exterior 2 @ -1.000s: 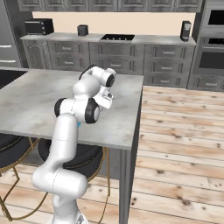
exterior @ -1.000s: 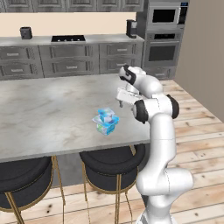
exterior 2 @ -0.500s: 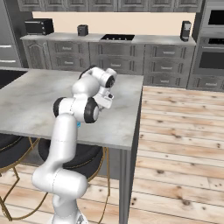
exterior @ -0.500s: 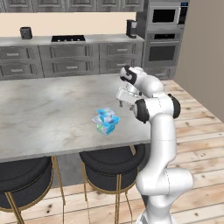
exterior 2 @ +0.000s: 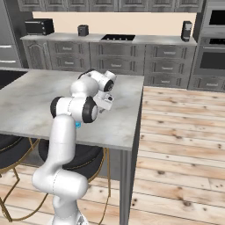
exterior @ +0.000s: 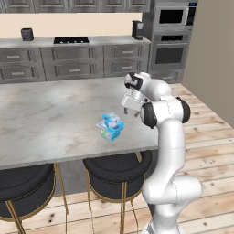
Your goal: Stack the yogurt containers by placing the smaller containers on top of the larger containers.
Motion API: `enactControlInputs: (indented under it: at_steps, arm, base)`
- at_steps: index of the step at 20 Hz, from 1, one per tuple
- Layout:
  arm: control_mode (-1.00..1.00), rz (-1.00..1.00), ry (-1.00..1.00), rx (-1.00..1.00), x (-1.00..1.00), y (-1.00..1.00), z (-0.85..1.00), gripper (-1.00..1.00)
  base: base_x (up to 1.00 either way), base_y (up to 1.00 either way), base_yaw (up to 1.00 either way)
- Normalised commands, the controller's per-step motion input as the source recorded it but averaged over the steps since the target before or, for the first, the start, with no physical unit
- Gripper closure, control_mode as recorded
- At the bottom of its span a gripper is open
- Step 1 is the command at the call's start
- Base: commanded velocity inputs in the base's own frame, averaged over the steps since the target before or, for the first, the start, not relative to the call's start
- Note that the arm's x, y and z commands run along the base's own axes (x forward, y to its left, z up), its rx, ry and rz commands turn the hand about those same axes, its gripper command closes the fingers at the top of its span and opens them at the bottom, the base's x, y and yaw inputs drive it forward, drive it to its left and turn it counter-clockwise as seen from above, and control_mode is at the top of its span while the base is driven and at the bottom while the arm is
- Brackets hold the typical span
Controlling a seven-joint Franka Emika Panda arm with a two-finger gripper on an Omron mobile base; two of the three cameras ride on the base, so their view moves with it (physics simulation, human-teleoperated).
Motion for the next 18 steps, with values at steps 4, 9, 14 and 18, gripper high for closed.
enactControlInputs:
  at_steps: [4, 9, 14, 18]
  arm:
    - [-1.0, -0.04, -0.04, 0.03, 0.06, 0.0, -0.13, -1.0]
    - [-1.0, -0.06, 0.0, 0.01, 0.14, 0.05, -0.03, -1.0]
    - [-1.0, -0.04, 0.0, 0.0, 0.15, 0.1, 0.0, -1.0]
    - [-1.0, 0.0, 0.0, 0.0, 0.18, 0.07, -0.01, -1.0]
  base:
    - [0.0, 0.0, 0.0]
    - [0.0, 0.0, 0.0]
    - [0.0, 0.0, 0.0]
    - [0.0, 0.0, 0.0]
